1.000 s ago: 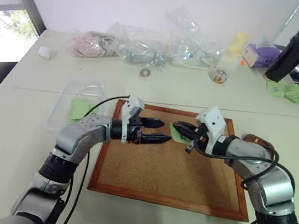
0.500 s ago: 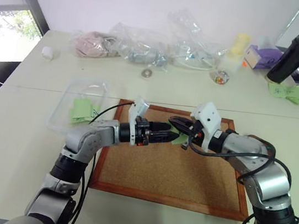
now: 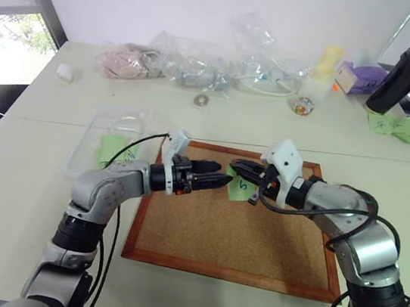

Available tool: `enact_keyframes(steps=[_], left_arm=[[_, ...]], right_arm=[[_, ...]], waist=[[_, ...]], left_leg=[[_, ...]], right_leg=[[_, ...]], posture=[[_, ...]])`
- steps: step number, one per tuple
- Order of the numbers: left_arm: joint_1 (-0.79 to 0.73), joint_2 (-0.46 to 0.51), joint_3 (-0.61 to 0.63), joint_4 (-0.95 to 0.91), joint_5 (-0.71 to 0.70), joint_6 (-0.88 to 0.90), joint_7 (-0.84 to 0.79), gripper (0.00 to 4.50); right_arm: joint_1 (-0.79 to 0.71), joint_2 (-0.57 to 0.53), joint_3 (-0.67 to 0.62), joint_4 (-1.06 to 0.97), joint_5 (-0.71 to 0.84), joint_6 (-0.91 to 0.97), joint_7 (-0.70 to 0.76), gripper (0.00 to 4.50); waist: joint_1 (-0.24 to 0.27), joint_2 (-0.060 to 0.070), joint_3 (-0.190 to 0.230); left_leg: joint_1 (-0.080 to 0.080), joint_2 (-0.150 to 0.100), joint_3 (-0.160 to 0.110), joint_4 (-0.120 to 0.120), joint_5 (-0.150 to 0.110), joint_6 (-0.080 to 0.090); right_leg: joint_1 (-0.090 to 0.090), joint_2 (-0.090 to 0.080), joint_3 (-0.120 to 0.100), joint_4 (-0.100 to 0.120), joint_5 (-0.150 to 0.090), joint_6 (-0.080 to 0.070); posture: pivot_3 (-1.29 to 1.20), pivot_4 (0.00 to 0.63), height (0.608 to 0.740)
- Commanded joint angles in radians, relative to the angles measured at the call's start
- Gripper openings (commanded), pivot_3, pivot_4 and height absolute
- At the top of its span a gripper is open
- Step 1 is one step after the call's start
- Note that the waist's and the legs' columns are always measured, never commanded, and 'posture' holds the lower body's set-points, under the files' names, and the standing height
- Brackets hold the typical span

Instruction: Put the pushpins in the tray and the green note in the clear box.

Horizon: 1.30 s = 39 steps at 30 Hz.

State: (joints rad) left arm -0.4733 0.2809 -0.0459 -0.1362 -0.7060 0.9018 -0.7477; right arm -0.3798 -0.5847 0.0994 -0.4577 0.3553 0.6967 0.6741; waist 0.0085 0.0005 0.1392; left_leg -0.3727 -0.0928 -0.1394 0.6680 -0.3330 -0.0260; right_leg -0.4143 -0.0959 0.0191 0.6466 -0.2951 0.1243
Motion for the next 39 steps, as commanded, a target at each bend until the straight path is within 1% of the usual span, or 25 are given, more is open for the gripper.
enact_keyframes(steps=[1, 4, 13, 14, 16, 19, 21, 27, 32, 36, 39], left_arm=[[-0.012, -0.011, -0.015, -0.003, 0.013, -0.04, -0.007, 3.4], [-0.011, -0.019, -0.05, 0.031, 0.051, -0.078, -0.019, 3.4], [-0.04, -0.059, -0.074, 0.111, 0.084, -0.118, -0.04, 3.4], [-0.042, -0.065, -0.073, 0.118, 0.084, -0.119, -0.043, 3.18], [-0.042, -0.076, -0.068, 0.126, 0.08, -0.116, -0.045, 2.54], [-0.038, -0.081, -0.067, 0.126, 0.077, -0.112, -0.048, 1.13], [-0.033, -0.08, -0.065, 0.119, 0.076, -0.107, -0.047, 0.04], [-0.01, -0.044, -0.045, 0.088, 0.08, -0.088, -0.025, 0.02], [0.019, -0.032, -0.036, 0.112, 0.1, -0.108, -0.001, 0.02], [0.026, -0.035, -0.037, 0.121, 0.1, -0.116, 0.002, 0.02], [0.02, -0.036, -0.023, 0.107, 0.093, -0.114, 0.01, 0.02]], right_arm=[[-0.035, 0.006, -0.035, -0.058, 0.039, 0.019, -0.003, 0.0], [-0.043, 0.007, -0.042, -0.078, 0.059, 0.041, -0.013, 0.0], [-0.047, 0.006, -0.045, -0.117, 0.087, 0.077, -0.032, 0.0], [-0.045, 0.006, -0.044, -0.12, 0.087, 0.079, -0.034, 0.0], [-0.043, 0.006, -0.043, -0.125, 0.09, 0.082, -0.037, 0.0], [-0.043, 0.004, -0.04, -0.127, 0.091, 0.084, -0.041, 0.0], [-0.041, 0.001, -0.04, -0.126, 0.091, 0.083, -0.041, 0.0], [-0.039, -0.013, -0.064, -0.121, 0.094, 0.081, -0.04, 0.0], [-0.029, -0.062, -0.207, -0.135, 0.168, 0.129, -0.044, 0.0], [0.004, -0.104, -0.352, -0.124, 0.232, 0.172, -0.051, 0.0], [0.078, -0.169, -0.444, -0.055, 0.199, 0.148, -0.039, 0.0]], waist=[[0.0, 0.0, 0.0], [0.0, 0.0, 0.0], [0.001, 0.0, 0.0], [0.0, 0.0, 0.0], [0.0, 0.0, 0.0], [-0.002, 0.0, 0.0], [-0.002, 0.0, 0.0], [-0.004, 0.0, 0.0], [0.0, 0.0, 0.0], [0.004, 0.0, 0.0], [0.005, 0.0, 0.0]], left_leg=[[0.0, 0.0, 0.0, 0.0, 0.0, 0.0], [0.0, 0.0, 0.0, 0.0, 0.0, 0.0], [0.0, 0.0, 0.0, 0.0, 0.0, 0.0], [0.0, 0.0, 0.0, 0.0, 0.0, 0.0], [0.0, 0.0, 0.0, 0.0, 0.0, 0.0], [0.0, 0.0, 0.0, 0.0, 0.0, 0.0], [0.0, 0.0, 0.0, 0.0, 0.0, 0.0], [0.0, 0.0, 0.0, 0.001, 0.0, 0.0], [0.0, 0.0, 0.0, 0.001, 0.0, 0.0], [0.0, 0.0, 0.0, 0.001, 0.0, 0.0], [0.0, 0.0, 0.0, 0.001, 0.0, 0.0]], right_leg=[[0.0, 0.0, 0.0, 0.0, 0.0, 0.0], [0.0, 0.0, 0.0, 0.0, 0.0, 0.0], [0.0, 0.0, 0.0, 0.0, 0.0, 0.0], [0.0, 0.0, 0.0, 0.0, 0.0, 0.0], [0.0, 0.0, 0.0, 0.001, 0.0, 0.0], [0.0, 0.0, 0.0, 0.001, 0.0, 0.0], [0.0, 0.0, 0.0, 0.001, 0.0, 0.0], [0.0, 0.0, 0.0, 0.001, 0.0, 0.0], [0.0, 0.0, 0.0, 0.002, 0.0, 0.0], [0.0, 0.0, 0.0, 0.002, 0.0, 0.0], [0.0, -0.001, 0.0, 0.001, 0.0, 0.0]], posture=[[0.0, 0.15, 0.74], [0.0, 0.15, 0.74], [0.0, 0.15, 0.74], [0.0, 0.15, 0.74], [0.0, 0.15, 0.74], [0.0, 0.15, 0.74], [0.0, 0.15, 0.74], [0.0, 0.15, 0.74], [0.0, 0.15, 0.74], [0.0, 0.15, 0.74], [0.0, 0.15, 0.74]])
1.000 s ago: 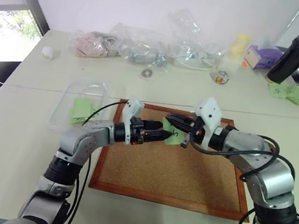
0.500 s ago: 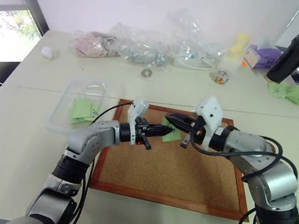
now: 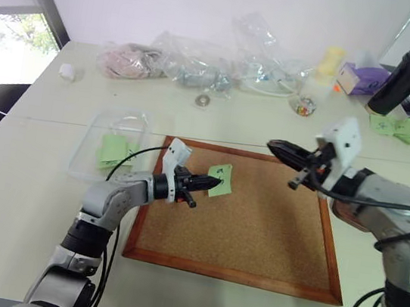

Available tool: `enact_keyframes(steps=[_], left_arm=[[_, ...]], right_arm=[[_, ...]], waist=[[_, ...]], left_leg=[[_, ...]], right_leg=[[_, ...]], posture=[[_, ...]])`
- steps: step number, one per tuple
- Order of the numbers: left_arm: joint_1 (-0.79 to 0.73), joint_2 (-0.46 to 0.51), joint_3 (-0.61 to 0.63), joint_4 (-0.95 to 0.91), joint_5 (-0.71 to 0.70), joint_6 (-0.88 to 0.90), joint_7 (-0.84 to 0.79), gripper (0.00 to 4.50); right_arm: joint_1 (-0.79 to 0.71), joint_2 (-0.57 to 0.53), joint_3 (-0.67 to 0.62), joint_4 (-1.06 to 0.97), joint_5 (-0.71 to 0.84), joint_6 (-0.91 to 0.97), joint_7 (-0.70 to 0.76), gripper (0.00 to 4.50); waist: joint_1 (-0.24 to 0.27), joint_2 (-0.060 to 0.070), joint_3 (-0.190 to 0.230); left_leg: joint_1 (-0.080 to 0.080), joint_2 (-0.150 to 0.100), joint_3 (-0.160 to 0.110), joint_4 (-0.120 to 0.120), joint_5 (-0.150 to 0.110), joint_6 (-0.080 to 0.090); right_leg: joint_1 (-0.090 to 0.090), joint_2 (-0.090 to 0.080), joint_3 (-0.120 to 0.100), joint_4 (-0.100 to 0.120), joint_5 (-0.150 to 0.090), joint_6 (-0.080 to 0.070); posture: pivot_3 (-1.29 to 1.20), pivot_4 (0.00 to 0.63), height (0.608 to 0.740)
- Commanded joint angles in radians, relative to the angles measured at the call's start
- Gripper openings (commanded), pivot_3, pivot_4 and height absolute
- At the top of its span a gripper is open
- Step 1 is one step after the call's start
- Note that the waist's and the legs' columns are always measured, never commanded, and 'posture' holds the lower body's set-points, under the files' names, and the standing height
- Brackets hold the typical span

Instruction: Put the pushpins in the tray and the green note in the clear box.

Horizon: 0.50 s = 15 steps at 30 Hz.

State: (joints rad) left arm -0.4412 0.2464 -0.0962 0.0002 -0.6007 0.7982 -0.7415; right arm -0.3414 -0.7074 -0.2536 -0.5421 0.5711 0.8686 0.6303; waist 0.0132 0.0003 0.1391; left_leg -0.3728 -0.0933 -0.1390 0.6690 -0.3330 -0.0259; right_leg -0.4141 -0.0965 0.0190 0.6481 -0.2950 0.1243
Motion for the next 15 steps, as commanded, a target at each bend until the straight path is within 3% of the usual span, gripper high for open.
enact_keyframes(steps=[1, 9, 15], left_arm=[[-0.018, 0.0, 0.034, -0.04, -0.018, -0.008, 0.006, 0.02], [-0.044, 0.018, 0.048, -0.141, -0.042, 0.009, 0.005, 0.02], [-0.031, 0.017, 0.037, -0.16, -0.04, 0.011, 0.011, 0.02]], right_arm=[[0.075, -0.067, -0.112, 0.066, -0.04, -0.048, 0.011, 0.0], [0.244, -0.091, -0.175, 0.45, -0.19, -0.271, 0.005, 0.0], [0.278, -0.089, -0.177, 0.526, -0.208, -0.333, 0.014, 0.0]], waist=[[0.001, 0.0, 0.0], [-0.004, 0.0, 0.0], [-0.008, 0.001, -0.001]], left_leg=[[0.0, 0.0, 0.0, 0.0, 0.0, 0.0], [0.001, 0.0, 0.002, 0.0, 0.0, 0.0], [0.002, 0.001, 0.003, 0.001, 0.0, 0.0]], right_leg=[[0.0, 0.0, 0.0, 0.0, 0.0, 0.0], [0.0, 0.0, 0.001, 0.002, 0.0, 0.0], [0.0, 0.001, 0.002, 0.002, 0.0, 0.0]], posture=[[0.0, 0.15, 0.74], [0.0, 0.15, 0.74], [0.0, 0.15, 0.74]])
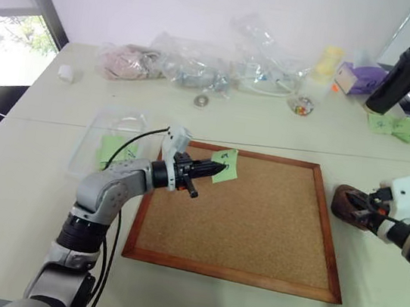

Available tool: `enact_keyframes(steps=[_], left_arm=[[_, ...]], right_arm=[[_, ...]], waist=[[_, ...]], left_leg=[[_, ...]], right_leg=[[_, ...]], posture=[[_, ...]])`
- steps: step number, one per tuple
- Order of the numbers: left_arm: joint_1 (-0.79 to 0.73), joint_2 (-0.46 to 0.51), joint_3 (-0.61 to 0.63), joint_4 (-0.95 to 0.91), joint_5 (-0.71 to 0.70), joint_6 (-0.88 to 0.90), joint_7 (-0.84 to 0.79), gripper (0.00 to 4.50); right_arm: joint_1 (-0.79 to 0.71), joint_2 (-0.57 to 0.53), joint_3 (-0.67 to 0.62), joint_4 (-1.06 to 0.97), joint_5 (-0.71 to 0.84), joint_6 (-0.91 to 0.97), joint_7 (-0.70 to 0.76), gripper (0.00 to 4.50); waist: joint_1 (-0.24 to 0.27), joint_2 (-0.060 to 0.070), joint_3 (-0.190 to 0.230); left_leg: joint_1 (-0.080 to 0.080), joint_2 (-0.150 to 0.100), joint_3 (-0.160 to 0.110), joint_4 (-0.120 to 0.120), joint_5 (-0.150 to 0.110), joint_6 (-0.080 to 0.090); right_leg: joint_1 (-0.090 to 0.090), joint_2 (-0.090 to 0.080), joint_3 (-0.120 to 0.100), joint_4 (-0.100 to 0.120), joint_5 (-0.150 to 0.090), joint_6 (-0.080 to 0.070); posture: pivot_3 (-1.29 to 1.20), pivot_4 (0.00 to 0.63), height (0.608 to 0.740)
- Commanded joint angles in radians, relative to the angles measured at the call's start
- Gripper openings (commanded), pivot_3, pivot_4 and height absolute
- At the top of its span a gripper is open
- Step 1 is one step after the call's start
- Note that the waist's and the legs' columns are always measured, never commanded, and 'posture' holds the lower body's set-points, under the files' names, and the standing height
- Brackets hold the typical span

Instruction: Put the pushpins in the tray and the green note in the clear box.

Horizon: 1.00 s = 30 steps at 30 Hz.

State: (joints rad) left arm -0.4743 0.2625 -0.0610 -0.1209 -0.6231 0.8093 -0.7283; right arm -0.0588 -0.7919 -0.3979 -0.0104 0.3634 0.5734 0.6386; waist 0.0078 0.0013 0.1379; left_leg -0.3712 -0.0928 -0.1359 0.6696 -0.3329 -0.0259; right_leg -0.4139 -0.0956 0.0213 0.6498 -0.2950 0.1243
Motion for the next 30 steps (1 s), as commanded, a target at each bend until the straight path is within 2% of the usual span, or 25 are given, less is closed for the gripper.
enact_keyframes(steps=[1, 2, 5, 9, 10, 11, 12, 17, 23, 26, 30], left_arm=[[0.004, 0.001, 0.0, -0.041, -0.017, 0.0, -0.002, 0.02], [0.007, 0.002, -0.002, -0.044, -0.016, -0.001, -0.003, 0.02], [0.011, 0.005, -0.007, -0.048, -0.012, -0.002, -0.007, 0.0], [0.009, 0.014, -0.012, -0.05, -0.006, -0.009, -0.016, 0.0], [0.007, 0.018, -0.013, -0.051, -0.003, -0.011, -0.018, 0.0], [0.005, 0.022, -0.014, -0.053, -0.001, -0.014, -0.021, 0.0], [0.003, 0.027, -0.014, -0.056, 0.003, -0.017, -0.023, 0.0], [-0.039, 0.087, 0.093, -0.173, -0.016, -0.002, 0.067, 0.0], [-0.055, 0.155, 0.234, -0.237, 0.002, 0.039, 0.233, 0.0], [-0.012, 0.241, 0.285, -0.241, 0.054, 0.062, 0.297, 0.0], [0.092, 0.322, 0.367, -0.244, 0.045, 0.075, 0.296, 0.0]], right_arm=[[0.0, -0.004, -0.035, 0.005, -0.002, -0.042, 0.004, 0.0], [0.008, -0.005, -0.036, 0.017, -0.006, -0.052, 0.005, 0.0], [0.016, 0.0, -0.042, 0.032, 0.0, -0.058, 0.009, 1.06], [0.017, 0.0, -0.052, 0.021, 0.011, -0.057, 0.005, 3.04], [0.022, -0.003, -0.054, 0.01, 0.013, -0.053, 0.009, 3.67], [0.025, -0.005, -0.057, -0.001, 0.016, -0.048, 0.01, 4.14], [0.027, -0.007, -0.06, -0.014, 0.02, -0.043, 0.01, 4.41], [-0.003, -0.014, -0.051, -0.204, 0.117, 0.042, 0.034, 4.41], [-0.055, -0.002, 0.04, -0.394, 0.223, 0.151, 0.06, 4.41], [-0.127, 0.021, 0.123, -0.44, 0.244, 0.178, 0.05, 4.41], [-0.185, 0.042, 0.188, -0.448, 0.247, 0.186, 0.054, 4.41]], waist=[[-0.003, 0.0, 0.0], [-0.003, 0.0, 0.0], [0.0, 0.0, 0.0], [0.004, 0.0, 0.0], [0.004, 0.0, 0.0], [0.004, 0.0, 0.0], [0.004, 0.0, 0.0], [0.0, 0.0, 0.0], [0.003, 0.0, 0.0], [0.003, 0.0, 0.0], [0.004, 0.0, 0.0]], left_leg=[[0.0, 0.0, 0.0, 0.0, 0.0, 0.0], [0.0, 0.0, 0.0, 0.0, 0.0, 0.0], [0.0, 0.0, 0.0, 0.0, 0.0, 0.0], [0.0, 0.0, 0.0, 0.002, 0.0, 0.0], [0.0, 0.0, 0.0, 0.002, 0.0, 0.0], [0.0, 0.0, 0.0, 0.003, 0.0, 0.0], [0.0, 0.0, 0.0, 0.003, 0.0, 0.0], [0.0, 0.001, 0.0, 0.003, 0.0, 0.0], [0.0, 0.001, -0.001, 0.003, 0.0, 0.0], [-0.001, 0.001, -0.001, 0.005, 0.0, 0.0], [-0.001, 0.001, -0.001, 0.004, 0.0, 0.0]], right_leg=[[0.0, 0.0, 0.0, 0.0, 0.0, 0.0], [0.0, 0.0, 0.0, 0.0, 0.0, 0.0], [0.0, 0.0, 0.0, 0.0, 0.0, 0.0], [0.001, 0.0, 0.0, 0.0, 0.0, 0.0], [0.001, 0.0, 0.0, 0.0, 0.0, 0.0], [0.001, 0.0, 0.0, 0.0, 0.0, 0.0], [0.001, 0.0, 0.0, 0.0, 0.0, 0.0], [0.001, 0.0, 0.0, 0.0, 0.0, 0.0], [0.001, 0.0, 0.0, 0.0, 0.0, 0.0], [0.001, 0.0, 0.0, 0.001, 0.0, 0.0], [0.001, 0.0, 0.0, 0.001, 0.0, 0.0]], posture=[[0.0, 0.15, 0.74], [0.0, 0.15, 0.74], [0.0, 0.15, 0.74], [0.0, 0.15, 0.74], [0.0, 0.15, 0.74], [0.0, 0.15, 0.74], [0.0, 0.15, 0.74], [0.0, 0.15, 0.74], [0.0, 0.15, 0.74], [0.0, 0.15, 0.74], [0.0, 0.15, 0.74]])
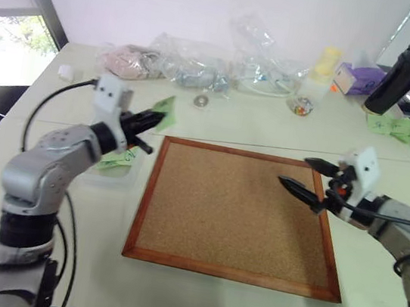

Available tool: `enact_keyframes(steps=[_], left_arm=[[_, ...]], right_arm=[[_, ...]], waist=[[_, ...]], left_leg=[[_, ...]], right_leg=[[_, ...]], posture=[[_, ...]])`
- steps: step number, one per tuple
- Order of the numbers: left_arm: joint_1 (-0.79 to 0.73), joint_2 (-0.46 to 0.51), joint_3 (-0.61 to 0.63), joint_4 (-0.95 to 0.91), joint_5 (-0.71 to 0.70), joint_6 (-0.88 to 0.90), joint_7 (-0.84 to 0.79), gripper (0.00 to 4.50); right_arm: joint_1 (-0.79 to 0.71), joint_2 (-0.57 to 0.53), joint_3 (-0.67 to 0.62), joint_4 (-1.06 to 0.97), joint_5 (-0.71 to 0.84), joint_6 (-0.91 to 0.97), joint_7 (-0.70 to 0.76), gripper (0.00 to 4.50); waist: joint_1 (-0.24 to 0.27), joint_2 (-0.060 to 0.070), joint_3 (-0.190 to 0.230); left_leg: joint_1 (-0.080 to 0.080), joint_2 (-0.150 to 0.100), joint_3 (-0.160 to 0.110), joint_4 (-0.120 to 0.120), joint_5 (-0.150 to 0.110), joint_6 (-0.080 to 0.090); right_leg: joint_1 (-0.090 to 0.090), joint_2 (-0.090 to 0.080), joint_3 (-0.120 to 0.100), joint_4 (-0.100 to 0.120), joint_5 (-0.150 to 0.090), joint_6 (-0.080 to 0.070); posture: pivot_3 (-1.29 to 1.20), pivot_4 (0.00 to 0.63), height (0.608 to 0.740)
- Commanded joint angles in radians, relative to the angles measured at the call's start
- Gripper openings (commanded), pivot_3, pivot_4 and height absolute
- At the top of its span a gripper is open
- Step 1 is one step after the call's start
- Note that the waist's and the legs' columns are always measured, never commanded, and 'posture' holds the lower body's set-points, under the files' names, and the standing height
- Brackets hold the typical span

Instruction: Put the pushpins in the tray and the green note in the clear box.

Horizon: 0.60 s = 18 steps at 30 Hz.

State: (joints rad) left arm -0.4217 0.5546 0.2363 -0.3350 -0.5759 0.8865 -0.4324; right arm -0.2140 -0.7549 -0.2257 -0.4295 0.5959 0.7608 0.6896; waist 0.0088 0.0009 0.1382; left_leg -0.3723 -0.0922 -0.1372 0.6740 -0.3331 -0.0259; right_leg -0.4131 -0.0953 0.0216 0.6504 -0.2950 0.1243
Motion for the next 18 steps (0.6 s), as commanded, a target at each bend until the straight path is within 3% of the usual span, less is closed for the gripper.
enact_keyframes(steps=[1, 5, 9, 15, 18], left_arm=[[0.071, 0.042, 0.09, -0.019, -0.003, -0.006, -0.003, 0.0], [0.149, 0.055, 0.105, 0.003, 0.011, -0.029, -0.003, 0.0], [0.194, 0.061, 0.108, -0.026, -0.027, -0.025, -0.044, 1.39], [0.208, 0.117, 0.163, -0.087, -0.154, 0.017, -0.145, 4.31], [0.187, 0.16, 0.182, -0.141, -0.257, 0.051, -0.2, 4.41]], right_arm=[[-0.039, 0.006, 0.029, -0.028, 0.011, -0.005, 0.007, 4.41], [-0.057, 0.007, 0.059, -0.017, 0.002, -0.015, 0.014, 4.41], [-0.063, 0.007, 0.08, -0.005, -0.008, -0.027, 0.022, 4.5], [-0.047, -0.024, 0.064, 0.008, -0.017, -0.037, 0.048, 4.5], [-0.027, -0.058, 0.025, 0.011, -0.009, -0.027, 0.069, 4.5]], waist=[[0.004, 0.0, 0.0], [0.007, 0.0, 0.0], [0.004, 0.0, 0.0], [0.002, 0.0, 0.0], [0.004, 0.0, 0.0]], left_leg=[[-0.001, 0.0, -0.001, 0.0, 0.0, 0.0], [-0.001, -0.001, -0.002, 0.002, 0.0, 0.0], [-0.001, -0.001, -0.002, 0.002, 0.0, 0.0], [-0.001, -0.001, -0.002, 0.002, 0.0, 0.001], [-0.001, 0.0, -0.002, 0.002, 0.0, 0.001]], right_leg=[[0.0, 0.0, -0.001, 0.0, 0.0, 0.0], [0.001, -0.001, -0.002, 0.0, 0.0, 0.0], [0.001, -0.001, -0.002, -0.001, 0.0, 0.0], [0.001, -0.001, -0.002, 0.0, 0.0, 0.0], [0.001, -0.001, -0.002, 0.0, 0.0, 0.0]], posture=[[0.0, 0.15, 0.74], [0.0, 0.15, 0.74], [0.0, 0.15, 0.74], [0.0, 0.15, 0.74], [0.0, 0.15, 0.74]])
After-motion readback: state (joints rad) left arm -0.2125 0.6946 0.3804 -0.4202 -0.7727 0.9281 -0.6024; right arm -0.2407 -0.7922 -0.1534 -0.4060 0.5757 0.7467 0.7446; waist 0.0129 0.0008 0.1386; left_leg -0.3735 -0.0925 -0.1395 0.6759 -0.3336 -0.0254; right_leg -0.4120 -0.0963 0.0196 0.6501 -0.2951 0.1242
